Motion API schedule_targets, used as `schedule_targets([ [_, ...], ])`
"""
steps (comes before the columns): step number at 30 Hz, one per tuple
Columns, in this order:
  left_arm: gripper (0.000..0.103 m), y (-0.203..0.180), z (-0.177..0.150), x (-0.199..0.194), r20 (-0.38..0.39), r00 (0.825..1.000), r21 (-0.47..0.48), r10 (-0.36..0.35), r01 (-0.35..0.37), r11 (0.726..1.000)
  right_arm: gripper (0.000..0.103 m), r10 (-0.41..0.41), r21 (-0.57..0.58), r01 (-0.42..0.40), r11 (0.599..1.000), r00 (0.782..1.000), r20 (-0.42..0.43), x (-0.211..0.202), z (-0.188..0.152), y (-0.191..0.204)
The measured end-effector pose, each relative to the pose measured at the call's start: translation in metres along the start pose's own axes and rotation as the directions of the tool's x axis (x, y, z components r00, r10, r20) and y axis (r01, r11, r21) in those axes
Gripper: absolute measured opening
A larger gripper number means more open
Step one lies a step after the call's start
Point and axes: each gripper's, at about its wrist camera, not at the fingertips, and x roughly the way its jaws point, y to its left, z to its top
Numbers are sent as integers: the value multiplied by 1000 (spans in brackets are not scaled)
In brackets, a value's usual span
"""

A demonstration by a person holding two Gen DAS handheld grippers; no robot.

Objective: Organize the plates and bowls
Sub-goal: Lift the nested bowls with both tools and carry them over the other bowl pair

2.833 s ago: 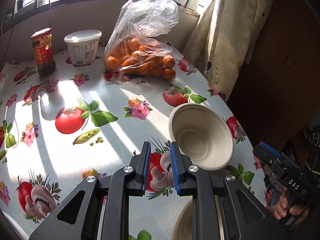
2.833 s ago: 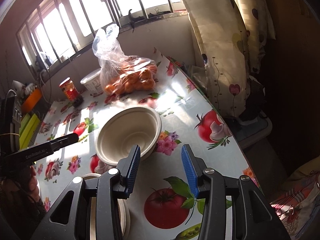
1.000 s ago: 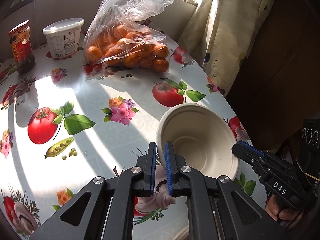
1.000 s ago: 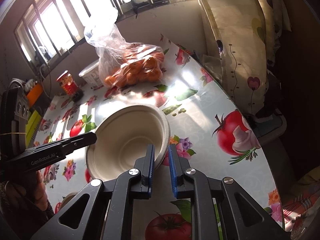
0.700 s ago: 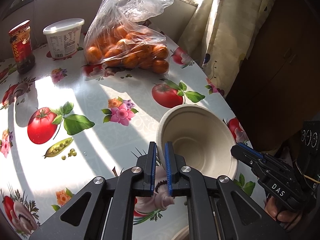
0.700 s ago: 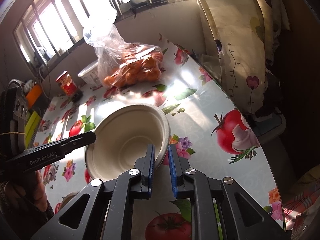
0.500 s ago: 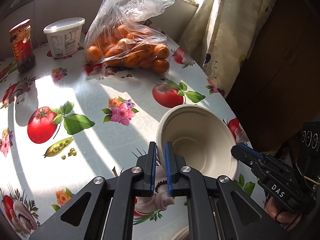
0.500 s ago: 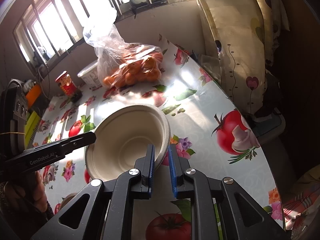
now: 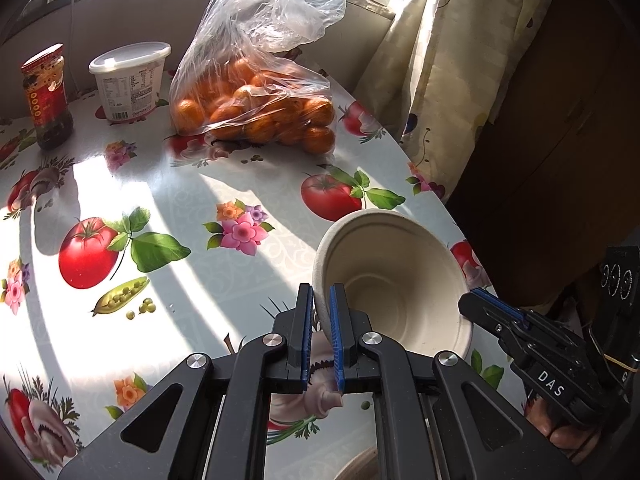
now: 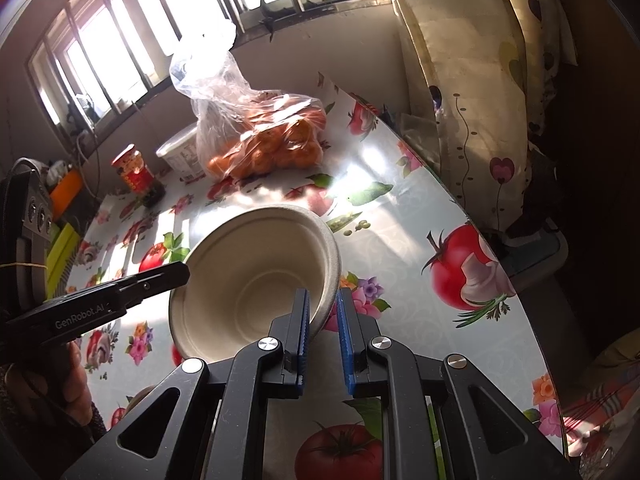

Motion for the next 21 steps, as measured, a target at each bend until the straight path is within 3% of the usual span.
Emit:
schedule_targets([
  [21,9,-15,-8,-42,61,998,10,-13,13,1000,14,3,-28,-1,1000,997,78,-47,-5,18],
])
